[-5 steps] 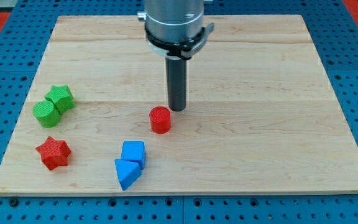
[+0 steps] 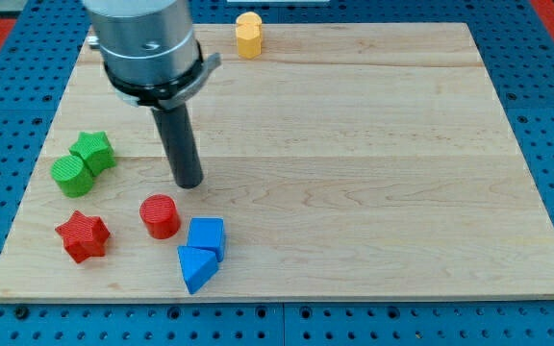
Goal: Push the red circle into the red star
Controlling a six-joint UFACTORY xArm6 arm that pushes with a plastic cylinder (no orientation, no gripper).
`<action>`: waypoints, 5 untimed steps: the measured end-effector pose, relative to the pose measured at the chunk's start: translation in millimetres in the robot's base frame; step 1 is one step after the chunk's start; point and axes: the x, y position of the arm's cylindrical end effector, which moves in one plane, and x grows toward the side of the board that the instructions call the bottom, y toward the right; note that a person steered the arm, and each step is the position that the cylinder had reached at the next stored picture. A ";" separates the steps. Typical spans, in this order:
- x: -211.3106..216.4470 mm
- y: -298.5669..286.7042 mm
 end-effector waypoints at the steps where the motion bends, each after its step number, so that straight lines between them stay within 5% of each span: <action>1: 16.5 6.0; 5: 36.7 -70.6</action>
